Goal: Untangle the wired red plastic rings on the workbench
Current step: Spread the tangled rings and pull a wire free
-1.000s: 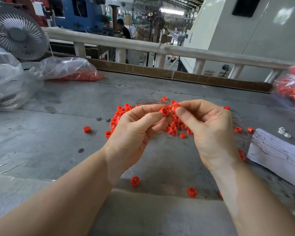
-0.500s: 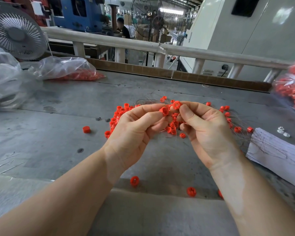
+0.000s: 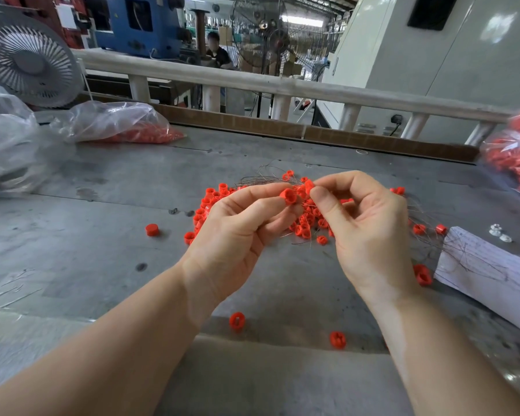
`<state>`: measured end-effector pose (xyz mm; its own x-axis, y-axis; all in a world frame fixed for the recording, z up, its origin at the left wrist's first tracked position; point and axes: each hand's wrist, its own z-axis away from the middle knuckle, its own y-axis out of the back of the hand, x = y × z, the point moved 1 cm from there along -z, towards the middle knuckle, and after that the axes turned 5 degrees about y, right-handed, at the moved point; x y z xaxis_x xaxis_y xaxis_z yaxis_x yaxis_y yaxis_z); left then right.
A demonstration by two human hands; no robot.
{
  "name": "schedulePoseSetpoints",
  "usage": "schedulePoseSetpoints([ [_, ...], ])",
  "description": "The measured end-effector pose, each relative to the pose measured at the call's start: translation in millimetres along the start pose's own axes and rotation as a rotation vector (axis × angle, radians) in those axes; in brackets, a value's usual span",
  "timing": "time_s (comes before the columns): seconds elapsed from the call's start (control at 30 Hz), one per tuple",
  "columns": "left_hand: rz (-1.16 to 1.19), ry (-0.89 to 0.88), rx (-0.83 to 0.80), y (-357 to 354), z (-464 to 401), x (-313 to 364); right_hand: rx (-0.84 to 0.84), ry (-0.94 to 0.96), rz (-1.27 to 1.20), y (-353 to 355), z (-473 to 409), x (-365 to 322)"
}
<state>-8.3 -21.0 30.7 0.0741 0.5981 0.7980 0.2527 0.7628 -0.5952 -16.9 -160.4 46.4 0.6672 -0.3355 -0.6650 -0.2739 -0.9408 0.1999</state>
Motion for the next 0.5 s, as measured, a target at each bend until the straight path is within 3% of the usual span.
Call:
schedulePoseSetpoints([
  [0.5, 0.08, 0.023, -0.042, 0.7, 0.4, 1.2, -0.023, 0.057, 0.047, -1.6, 2.0, -6.7],
])
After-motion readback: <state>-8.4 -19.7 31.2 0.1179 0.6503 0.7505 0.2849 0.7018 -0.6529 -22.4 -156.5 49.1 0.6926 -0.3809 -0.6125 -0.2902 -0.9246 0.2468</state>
